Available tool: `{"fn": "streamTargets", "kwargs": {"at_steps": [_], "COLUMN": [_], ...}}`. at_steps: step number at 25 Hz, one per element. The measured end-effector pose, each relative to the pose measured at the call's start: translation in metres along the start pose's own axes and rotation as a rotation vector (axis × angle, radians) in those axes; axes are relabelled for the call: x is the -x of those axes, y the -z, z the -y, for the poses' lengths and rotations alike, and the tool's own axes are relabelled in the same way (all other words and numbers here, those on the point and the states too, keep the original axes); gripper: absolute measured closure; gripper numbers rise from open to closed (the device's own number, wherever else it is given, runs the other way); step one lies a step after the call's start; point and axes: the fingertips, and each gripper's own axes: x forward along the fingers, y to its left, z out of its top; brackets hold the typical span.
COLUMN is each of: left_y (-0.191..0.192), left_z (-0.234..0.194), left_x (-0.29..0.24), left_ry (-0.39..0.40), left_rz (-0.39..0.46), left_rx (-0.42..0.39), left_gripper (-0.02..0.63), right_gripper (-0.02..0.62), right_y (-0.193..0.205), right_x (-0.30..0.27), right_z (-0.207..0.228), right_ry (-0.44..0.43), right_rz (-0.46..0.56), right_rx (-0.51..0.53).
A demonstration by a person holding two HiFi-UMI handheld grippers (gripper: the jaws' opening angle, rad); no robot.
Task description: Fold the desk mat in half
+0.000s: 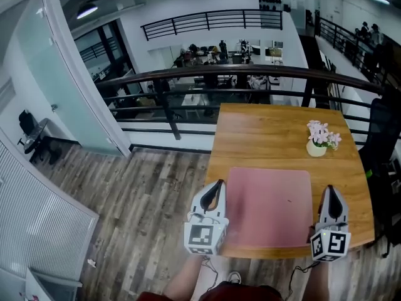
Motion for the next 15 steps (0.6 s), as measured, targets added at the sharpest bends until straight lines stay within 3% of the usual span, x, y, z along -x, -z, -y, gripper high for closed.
{"fn": "streamTargets", "kwargs": {"at_steps": [15], "left_y": [0.005], "left_z": [0.036], "left_x": [-0.028], "left_ry": [-0.029], "left_rz": [-0.018], "left_rx": [-0.026], "left_gripper": [0.588], "right_gripper": [0.586], "right_y": [0.009], "right_x": [-0.021], "right_z": [0.047], "right_ry": [-0.041], "right_rz": [-0.004], "right_rx": [-0.004]}}
